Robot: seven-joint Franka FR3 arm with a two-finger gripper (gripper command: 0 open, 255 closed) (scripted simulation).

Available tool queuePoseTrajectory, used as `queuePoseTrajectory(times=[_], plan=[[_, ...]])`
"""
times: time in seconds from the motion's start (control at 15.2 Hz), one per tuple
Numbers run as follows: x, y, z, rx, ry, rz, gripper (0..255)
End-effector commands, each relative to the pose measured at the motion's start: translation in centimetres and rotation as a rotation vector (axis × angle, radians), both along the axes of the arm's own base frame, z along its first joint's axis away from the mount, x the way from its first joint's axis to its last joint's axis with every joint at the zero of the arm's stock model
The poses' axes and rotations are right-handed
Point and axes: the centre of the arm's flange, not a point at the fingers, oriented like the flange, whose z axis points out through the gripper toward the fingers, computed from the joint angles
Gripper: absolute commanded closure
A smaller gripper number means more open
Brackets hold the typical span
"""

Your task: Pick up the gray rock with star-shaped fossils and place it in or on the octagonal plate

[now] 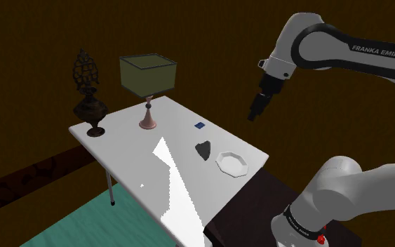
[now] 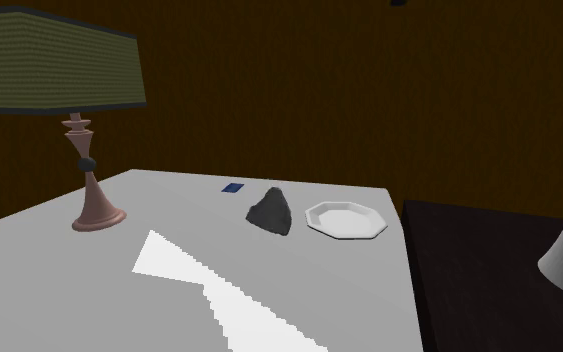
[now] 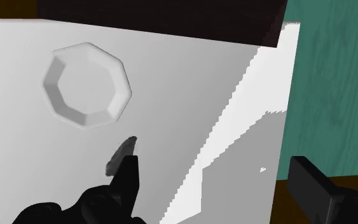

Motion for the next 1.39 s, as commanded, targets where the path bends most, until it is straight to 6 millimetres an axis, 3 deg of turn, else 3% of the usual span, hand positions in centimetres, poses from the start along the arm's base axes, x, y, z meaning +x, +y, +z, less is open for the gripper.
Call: queuePoseTrajectory(times=[0.0,1.32], plan=[[0.0,0.0,0.0,0.000,0.000,0.000,0],[19.5,-7.5,-18.8,0.050,0.143,-0.055,0]])
